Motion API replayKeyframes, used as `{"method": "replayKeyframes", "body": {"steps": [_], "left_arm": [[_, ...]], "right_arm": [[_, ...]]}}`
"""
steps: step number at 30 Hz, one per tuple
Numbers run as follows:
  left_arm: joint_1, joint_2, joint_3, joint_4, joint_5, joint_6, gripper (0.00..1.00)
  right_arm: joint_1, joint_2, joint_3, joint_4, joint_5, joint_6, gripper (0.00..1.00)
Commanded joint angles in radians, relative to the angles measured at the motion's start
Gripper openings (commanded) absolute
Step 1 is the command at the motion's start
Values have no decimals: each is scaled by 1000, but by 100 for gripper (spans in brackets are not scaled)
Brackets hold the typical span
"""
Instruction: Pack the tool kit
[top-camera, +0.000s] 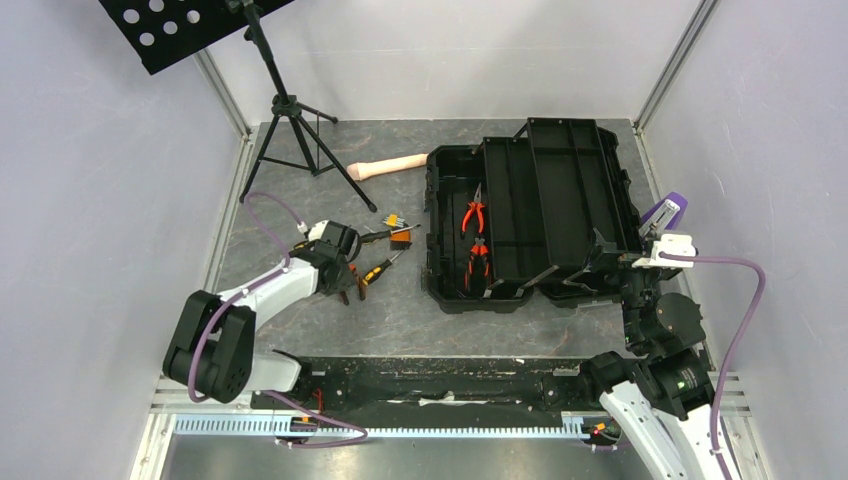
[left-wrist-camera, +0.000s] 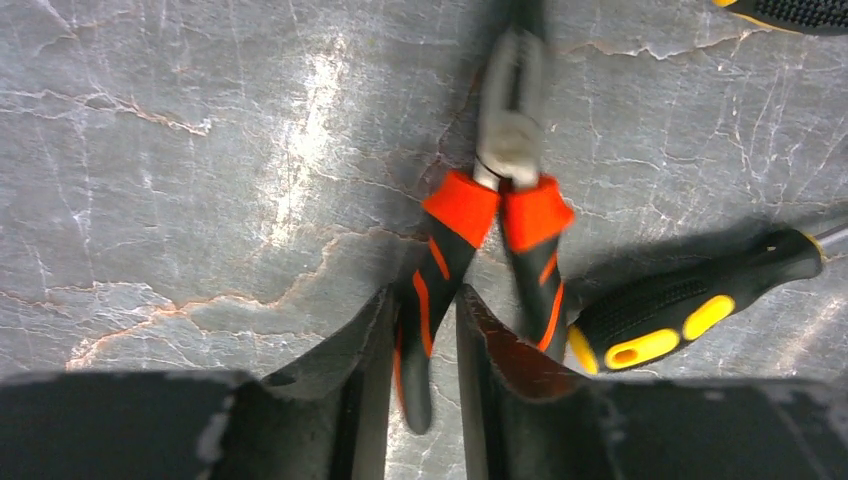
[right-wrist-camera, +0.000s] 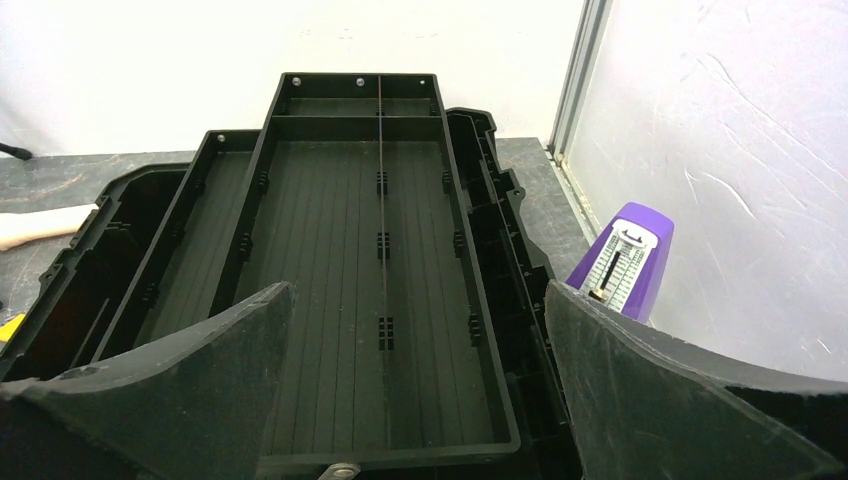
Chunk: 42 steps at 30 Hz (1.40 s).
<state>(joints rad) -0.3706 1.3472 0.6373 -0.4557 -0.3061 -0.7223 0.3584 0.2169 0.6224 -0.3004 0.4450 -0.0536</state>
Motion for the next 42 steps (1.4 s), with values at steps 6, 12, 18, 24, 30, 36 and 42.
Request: {"method": "replayKeyframes", "body": {"steps": [6,12,18,24,30,36,42], "left_arm": [[5,-102,-29,-14,-100,-75,13],[3,-215,2,-57,-141,-37,2],[-55,-303,95,-39,-87,61,2],[-246,-253,269,-8,-130,148,2],[-396,-85,459,27,-139,246,2],[-470,132,648,41,-72,332,2],[-501,346,834,-31,-36,354,2]], "right_arm": [[6,9,-10,48,2,-8,98],[6,4,-13,48,1,-5,98],[7,4,-22,54,-1,-2,98],[6,-2,-23,54,0,-2,98],[7,-10,-17,48,9,-6,98],[7,-13,-10,39,11,-9,98],[7,-20,-1,30,23,-18,98]]}}
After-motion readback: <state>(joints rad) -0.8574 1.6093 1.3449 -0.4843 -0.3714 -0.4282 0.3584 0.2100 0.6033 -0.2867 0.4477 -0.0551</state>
